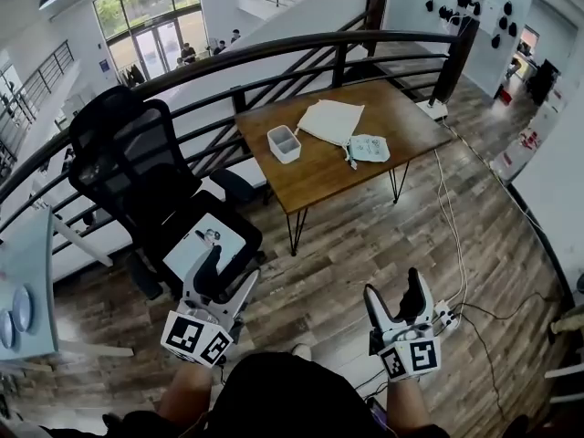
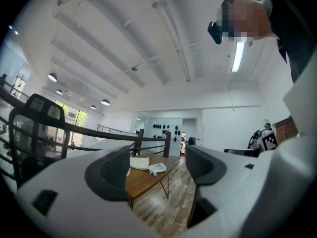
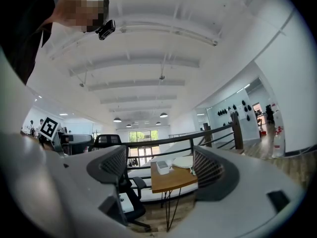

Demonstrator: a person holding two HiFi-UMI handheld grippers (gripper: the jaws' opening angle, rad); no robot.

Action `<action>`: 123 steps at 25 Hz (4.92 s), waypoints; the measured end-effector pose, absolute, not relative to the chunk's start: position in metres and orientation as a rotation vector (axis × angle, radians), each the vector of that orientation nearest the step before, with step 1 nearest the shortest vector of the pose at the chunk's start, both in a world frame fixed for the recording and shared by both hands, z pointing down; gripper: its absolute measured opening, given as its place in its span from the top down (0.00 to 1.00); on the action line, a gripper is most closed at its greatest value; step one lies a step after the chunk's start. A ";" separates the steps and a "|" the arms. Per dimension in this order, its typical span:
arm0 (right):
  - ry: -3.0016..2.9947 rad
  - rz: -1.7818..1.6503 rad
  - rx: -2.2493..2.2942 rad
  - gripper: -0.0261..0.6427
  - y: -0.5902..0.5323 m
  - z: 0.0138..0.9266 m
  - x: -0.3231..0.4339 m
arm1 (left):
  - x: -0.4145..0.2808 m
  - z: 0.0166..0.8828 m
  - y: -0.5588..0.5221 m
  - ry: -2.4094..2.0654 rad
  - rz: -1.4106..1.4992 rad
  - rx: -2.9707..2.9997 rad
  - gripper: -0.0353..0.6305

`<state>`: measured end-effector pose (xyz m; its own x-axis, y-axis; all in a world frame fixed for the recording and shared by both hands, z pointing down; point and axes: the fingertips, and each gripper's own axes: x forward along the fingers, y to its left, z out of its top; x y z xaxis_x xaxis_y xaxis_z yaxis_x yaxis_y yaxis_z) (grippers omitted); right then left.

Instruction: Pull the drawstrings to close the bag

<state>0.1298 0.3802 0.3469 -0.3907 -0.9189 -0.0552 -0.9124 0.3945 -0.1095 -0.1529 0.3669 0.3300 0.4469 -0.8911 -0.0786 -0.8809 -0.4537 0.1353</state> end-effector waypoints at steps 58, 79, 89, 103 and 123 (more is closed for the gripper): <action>2.544 -0.277 -1.886 0.40 0.035 0.401 0.141 | -0.119 0.392 -0.020 -1.302 -0.079 2.652 0.40; 2.653 -0.448 -1.866 0.46 -0.099 0.465 0.179 | -0.081 0.422 -0.127 -1.365 0.015 2.592 0.40; 2.796 -0.728 -1.762 0.49 -0.137 0.539 0.173 | -0.065 0.465 -0.158 -1.425 0.119 2.478 0.40; 3.128 -1.079 -1.727 0.61 -0.186 0.635 0.128 | -0.093 0.470 -0.162 -1.564 0.215 2.342 0.40; 3.057 -1.229 -2.095 0.77 -0.210 0.678 0.115 | -0.151 0.483 -0.157 -1.525 0.224 2.301 0.40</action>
